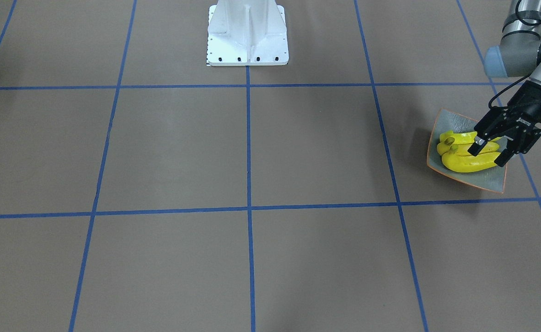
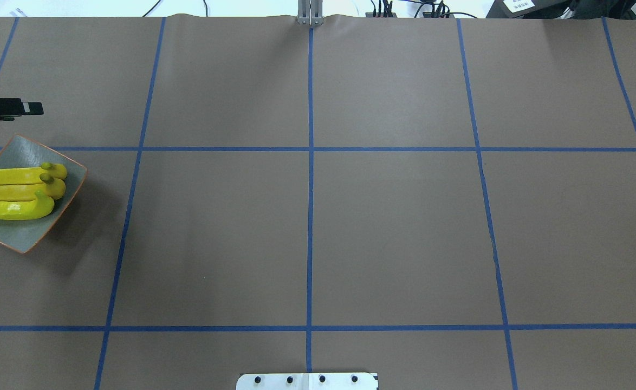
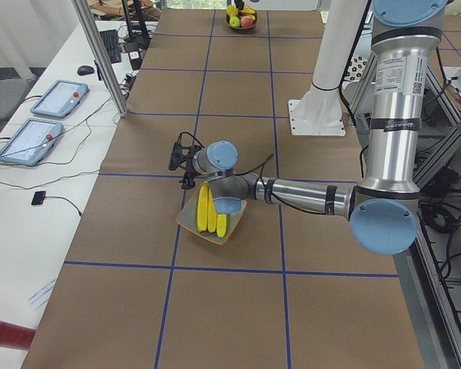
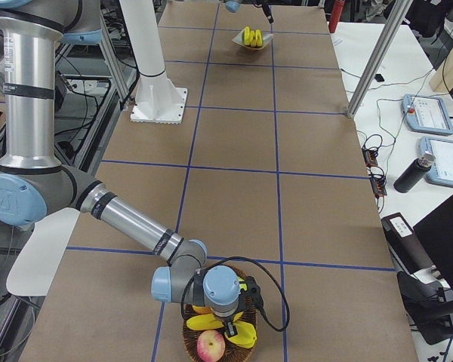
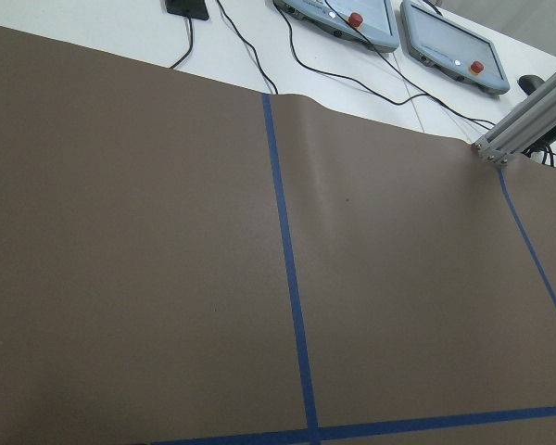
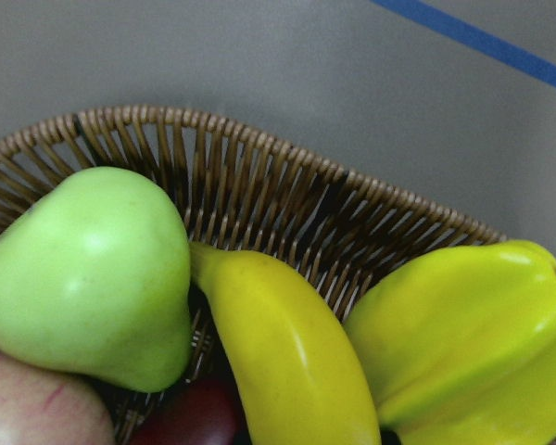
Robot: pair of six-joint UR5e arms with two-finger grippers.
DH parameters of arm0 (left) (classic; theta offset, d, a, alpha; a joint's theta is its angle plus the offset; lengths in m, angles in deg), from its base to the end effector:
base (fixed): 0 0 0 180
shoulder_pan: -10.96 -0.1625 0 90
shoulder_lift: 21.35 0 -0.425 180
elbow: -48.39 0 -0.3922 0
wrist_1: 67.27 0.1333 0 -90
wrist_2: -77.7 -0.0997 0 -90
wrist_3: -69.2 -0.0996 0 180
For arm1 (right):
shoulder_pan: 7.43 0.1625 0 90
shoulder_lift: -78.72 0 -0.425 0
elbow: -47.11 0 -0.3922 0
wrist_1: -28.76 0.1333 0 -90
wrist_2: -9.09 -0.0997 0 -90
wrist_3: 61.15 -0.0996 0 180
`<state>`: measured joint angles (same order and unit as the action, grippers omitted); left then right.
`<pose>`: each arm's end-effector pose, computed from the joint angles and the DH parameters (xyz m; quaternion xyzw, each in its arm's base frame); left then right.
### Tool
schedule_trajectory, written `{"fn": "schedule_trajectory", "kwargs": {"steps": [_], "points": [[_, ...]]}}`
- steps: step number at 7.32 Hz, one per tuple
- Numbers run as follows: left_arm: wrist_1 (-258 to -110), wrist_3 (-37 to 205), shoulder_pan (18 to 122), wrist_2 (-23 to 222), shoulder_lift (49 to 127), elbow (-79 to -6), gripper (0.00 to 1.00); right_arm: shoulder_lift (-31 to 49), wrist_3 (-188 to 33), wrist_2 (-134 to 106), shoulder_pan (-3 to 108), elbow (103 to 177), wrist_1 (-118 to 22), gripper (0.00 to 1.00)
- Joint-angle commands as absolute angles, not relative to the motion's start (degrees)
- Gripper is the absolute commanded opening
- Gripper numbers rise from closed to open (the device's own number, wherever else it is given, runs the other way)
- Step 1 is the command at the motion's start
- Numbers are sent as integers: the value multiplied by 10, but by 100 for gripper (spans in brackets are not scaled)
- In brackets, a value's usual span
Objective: Transfer all bananas from basket to plate
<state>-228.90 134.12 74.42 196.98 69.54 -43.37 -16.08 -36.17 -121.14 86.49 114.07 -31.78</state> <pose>0.1518 -0.4932 0.4969 0.2635 0.5589 -0.1094 0.7786 0.0970 -0.4074 0.8424 0.0987 -0.3297 -0.1764 0.9222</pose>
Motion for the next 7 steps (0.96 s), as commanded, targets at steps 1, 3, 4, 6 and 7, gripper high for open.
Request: {"fn": "schedule_trajectory", "kwargs": {"steps": [1, 3, 4, 6, 7], "points": [[-2289, 1341, 744, 1971, 695, -434, 99, -160, -363, -1212, 866, 1171, -321, 0], [-2289, 1342, 744, 1971, 694, -432, 99, -159, -364, -1213, 876, 1202, -332, 0], [-2289, 1342, 744, 1971, 694, -430, 99, -148, -364, -1212, 878, 1240, -376, 0], [-2286, 1344, 743, 1972, 696, -428, 99, -108, -391, -1214, 879, 1269, -421, 0], [-2285, 1346, 742, 1972, 698, -427, 99, -82, -468, -1218, 858, 1270, -416, 0]]}}
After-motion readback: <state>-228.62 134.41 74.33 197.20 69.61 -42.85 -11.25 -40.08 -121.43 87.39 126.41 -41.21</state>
